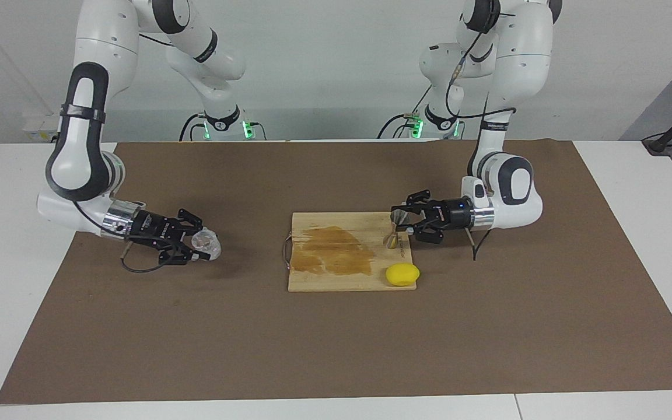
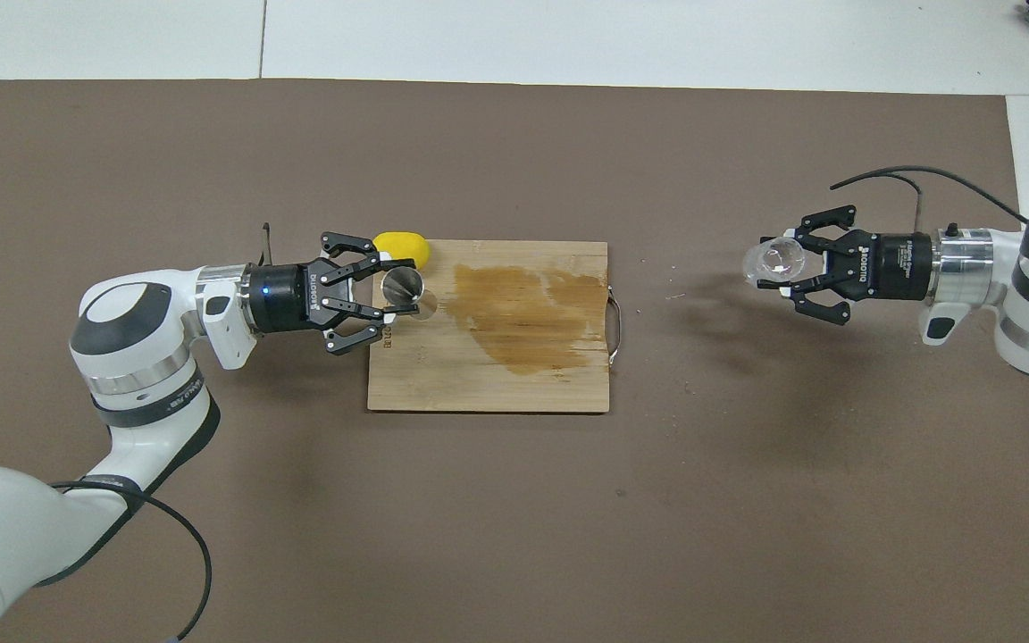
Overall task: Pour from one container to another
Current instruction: 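Carry the metal cup onto the board with the left gripper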
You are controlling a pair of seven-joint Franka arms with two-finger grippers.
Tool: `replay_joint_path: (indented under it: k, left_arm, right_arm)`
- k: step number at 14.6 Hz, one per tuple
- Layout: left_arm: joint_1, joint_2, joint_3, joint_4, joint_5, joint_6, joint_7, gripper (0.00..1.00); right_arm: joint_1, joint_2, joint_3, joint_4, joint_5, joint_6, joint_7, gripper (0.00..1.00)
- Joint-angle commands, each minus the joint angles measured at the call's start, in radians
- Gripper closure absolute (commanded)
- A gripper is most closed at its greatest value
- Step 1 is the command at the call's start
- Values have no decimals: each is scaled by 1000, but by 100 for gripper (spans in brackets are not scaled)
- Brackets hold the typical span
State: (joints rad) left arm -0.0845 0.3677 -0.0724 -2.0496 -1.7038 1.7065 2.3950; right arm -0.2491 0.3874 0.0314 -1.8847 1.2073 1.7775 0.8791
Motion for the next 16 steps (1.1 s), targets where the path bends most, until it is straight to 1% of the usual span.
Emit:
replay_joint_path:
  k: [1, 4, 7, 11, 16]
  left_arm:
    - [-85, -35, 16, -46, -101, 100, 4, 74]
    - [-136, -39, 14, -72, -169, 123, 30, 74]
    - [-191, -46, 16, -102, -279, 175, 103, 75]
    - [-254, -44, 16, -104, -379, 246, 157, 76]
    - [-294, -39, 16, -104, -410, 298, 186, 76]
  right_arm:
    - [8, -27, 4, -30, 50, -4, -23, 100]
    - [8, -27, 15, -27, 57, -4, -26, 100]
    - [8, -25, 22, -24, 60, -4, -23, 100]
    - [17, -39, 35, -27, 75, 7, -12, 100]
    - [53, -56, 33, -24, 84, 17, -2, 100]
